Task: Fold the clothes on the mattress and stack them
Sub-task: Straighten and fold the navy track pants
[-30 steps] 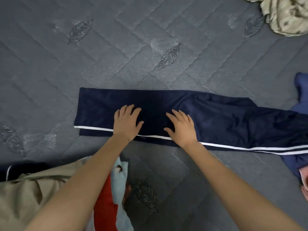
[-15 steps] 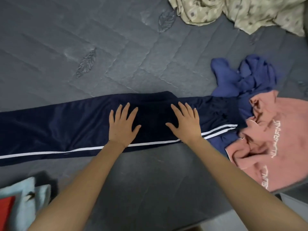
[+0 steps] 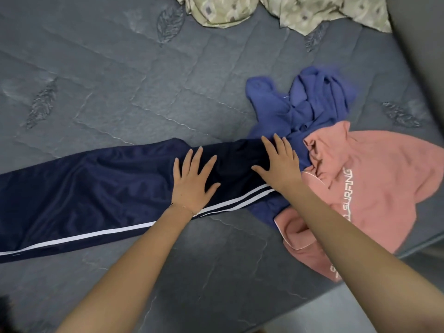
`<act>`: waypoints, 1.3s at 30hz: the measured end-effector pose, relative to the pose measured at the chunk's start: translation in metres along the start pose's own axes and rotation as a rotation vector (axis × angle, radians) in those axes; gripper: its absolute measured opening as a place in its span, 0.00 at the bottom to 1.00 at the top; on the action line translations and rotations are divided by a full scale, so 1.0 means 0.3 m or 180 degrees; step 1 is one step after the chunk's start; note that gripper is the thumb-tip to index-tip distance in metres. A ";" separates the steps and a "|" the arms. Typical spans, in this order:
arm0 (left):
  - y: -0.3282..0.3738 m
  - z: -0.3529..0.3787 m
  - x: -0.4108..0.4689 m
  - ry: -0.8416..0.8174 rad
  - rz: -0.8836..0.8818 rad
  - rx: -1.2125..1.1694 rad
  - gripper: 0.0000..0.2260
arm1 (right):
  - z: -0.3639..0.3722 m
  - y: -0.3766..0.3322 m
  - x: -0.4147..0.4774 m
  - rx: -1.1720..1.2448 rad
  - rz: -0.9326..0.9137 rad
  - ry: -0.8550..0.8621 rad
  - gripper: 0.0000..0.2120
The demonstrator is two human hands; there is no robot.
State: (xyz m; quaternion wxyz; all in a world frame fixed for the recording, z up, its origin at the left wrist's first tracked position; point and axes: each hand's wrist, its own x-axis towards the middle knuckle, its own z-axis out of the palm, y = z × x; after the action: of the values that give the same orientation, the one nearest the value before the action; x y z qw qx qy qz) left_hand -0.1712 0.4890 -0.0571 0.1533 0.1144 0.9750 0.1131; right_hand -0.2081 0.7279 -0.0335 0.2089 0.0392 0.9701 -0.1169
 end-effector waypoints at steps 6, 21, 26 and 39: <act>0.116 0.022 0.041 0.0066 0.0267 -0.0360 0.25 | 0.015 0.055 0.029 0.1212 0.0371 -0.0009 0.52; 0.346 0.005 0.048 -0.0322 -0.0575 -0.2347 0.20 | -0.021 0.096 -0.018 0.3078 0.1008 -0.0004 0.19; 0.478 -0.076 0.075 -0.0928 -0.0826 -0.3878 0.22 | -0.085 0.103 -0.075 0.3143 0.0713 0.0420 0.12; 0.635 -0.325 0.148 -0.1227 -0.0855 -0.5449 0.16 | -0.383 0.093 -0.078 0.3787 0.1076 0.0754 0.11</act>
State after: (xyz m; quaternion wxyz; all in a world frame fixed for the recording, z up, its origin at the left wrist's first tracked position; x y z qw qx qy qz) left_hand -0.2080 0.6631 0.0699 0.3598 -0.1378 0.5185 0.7633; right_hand -0.2288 0.7821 0.0720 0.0580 0.3141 0.7361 -0.5968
